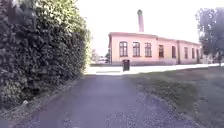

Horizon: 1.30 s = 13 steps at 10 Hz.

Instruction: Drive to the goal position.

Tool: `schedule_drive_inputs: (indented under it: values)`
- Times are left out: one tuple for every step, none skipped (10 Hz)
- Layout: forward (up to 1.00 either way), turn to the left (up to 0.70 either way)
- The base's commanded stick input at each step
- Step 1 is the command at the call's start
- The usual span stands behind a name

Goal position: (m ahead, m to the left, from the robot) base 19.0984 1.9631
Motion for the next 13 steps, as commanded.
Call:
schedule_drive_inputs:
  values:
    - [0.7,0.0]
    - [0.7,0.0]
    - [0.7,0.0]
    - [0.7,0.0]
    - [0.7,0.0]
    - [0.7,0.04]
    - [0.7,0.11]
    - [0.7,0.14]
    - [0.7,0.03]
    - [0.7,0.0]
    - [0.7,0.0]
    - [0.7,0.0]
    - [0.7,0.0]
